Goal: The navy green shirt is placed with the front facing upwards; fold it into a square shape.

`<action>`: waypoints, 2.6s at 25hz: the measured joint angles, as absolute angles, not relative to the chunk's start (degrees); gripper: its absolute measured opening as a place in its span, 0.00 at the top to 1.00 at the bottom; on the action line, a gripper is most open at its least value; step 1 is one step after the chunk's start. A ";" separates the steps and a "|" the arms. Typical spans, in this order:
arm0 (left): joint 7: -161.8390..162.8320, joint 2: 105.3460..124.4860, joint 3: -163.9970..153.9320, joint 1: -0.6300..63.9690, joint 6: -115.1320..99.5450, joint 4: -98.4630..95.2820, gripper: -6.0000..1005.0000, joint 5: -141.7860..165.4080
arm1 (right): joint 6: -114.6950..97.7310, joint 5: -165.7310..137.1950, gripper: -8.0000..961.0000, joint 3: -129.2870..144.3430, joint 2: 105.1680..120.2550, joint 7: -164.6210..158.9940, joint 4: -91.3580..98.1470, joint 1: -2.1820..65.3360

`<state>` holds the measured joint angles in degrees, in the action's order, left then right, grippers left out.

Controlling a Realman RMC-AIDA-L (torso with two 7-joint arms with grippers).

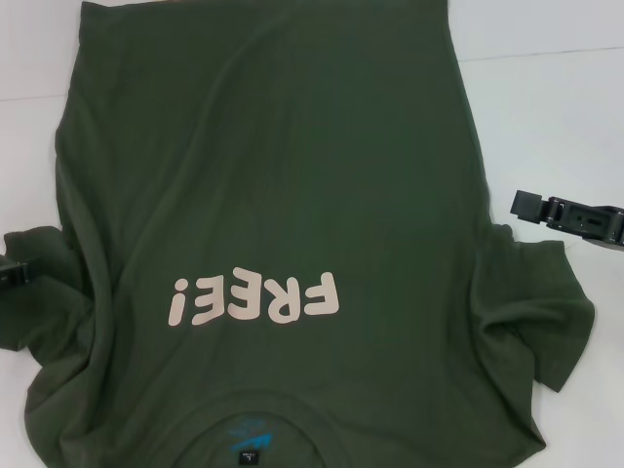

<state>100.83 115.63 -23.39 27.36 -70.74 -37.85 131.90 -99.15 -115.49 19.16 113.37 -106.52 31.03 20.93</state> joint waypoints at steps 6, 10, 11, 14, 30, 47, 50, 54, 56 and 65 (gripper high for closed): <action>100.45 115.81 -23.50 27.34 -70.44 -37.53 0.12 131.84 | -99.24 -115.49 0.14 19.16 113.37 -106.52 31.01 20.92; 100.45 115.92 -23.50 27.26 -71.47 -37.53 0.12 131.60 | -99.16 -115.49 0.14 19.16 113.37 -106.52 30.97 20.83; 100.45 115.98 -23.49 27.24 -71.92 -37.53 0.12 131.58 | -99.14 -115.49 0.14 19.16 113.37 -106.52 30.97 20.83; 100.45 116.14 -23.31 27.25 -73.87 -37.53 0.12 131.50 | -99.09 -115.49 0.14 19.16 113.37 -106.52 30.93 20.83; 100.41 116.06 -23.03 27.15 -76.75 -38.27 0.13 131.51 | -99.29 -115.58 0.14 19.16 113.46 -106.52 30.71 20.82; 100.17 116.50 -23.19 27.21 -78.25 -40.02 0.13 131.44 | -99.14 -115.60 0.14 19.25 113.55 -106.38 30.58 20.77; 99.71 116.73 -23.27 27.20 -77.01 -39.85 0.13 131.50 | -99.13 -115.58 0.14 19.25 113.55 -106.40 30.54 20.74; 99.12 117.21 -23.35 27.26 -75.15 -39.78 0.13 131.72 | -99.14 -115.57 0.14 19.25 113.60 -106.42 30.49 20.76; 98.78 117.53 -23.37 27.34 -73.94 -39.77 0.13 131.80 | -99.16 -115.57 0.14 19.25 113.61 -106.43 30.49 20.79; 98.23 117.70 -23.38 27.34 -70.72 -39.69 0.13 131.73 | -99.34 -115.48 0.14 19.16 113.63 -106.51 30.49 20.76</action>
